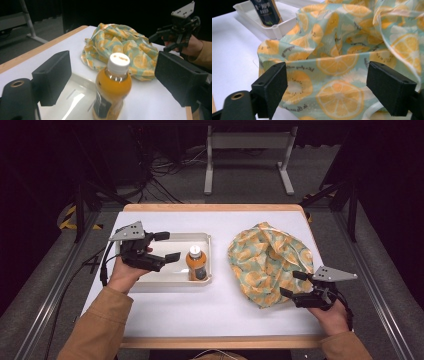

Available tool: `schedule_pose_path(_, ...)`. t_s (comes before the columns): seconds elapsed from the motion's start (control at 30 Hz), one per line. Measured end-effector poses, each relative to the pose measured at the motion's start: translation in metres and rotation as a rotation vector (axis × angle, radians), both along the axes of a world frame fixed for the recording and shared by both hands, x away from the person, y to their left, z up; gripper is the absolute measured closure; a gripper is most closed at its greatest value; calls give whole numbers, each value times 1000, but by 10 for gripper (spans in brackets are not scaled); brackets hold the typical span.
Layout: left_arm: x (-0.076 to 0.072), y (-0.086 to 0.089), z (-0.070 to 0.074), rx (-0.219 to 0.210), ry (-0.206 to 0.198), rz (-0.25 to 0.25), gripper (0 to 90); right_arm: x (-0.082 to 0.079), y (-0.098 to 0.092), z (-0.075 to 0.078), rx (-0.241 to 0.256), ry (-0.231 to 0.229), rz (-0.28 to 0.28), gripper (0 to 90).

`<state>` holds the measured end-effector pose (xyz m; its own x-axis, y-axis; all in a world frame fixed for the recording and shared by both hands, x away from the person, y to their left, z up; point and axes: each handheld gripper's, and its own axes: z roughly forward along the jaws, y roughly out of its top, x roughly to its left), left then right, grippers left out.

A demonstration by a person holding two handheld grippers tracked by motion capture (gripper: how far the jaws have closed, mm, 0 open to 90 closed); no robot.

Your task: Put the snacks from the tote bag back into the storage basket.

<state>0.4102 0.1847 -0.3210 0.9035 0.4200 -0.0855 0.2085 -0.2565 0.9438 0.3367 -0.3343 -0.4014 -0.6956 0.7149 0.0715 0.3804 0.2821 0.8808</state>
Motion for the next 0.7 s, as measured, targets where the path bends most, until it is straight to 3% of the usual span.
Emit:
schedule_pose_path(0.27, -29, 30, -9, 7, -6, 92, 130, 2, -3, 9, 6, -32, 2, 138)
schedule_pose_path(0.7, -59, 71, -31, -17, 0, 205, 105, -2, -6, 16, 26, -64, 14, 69)
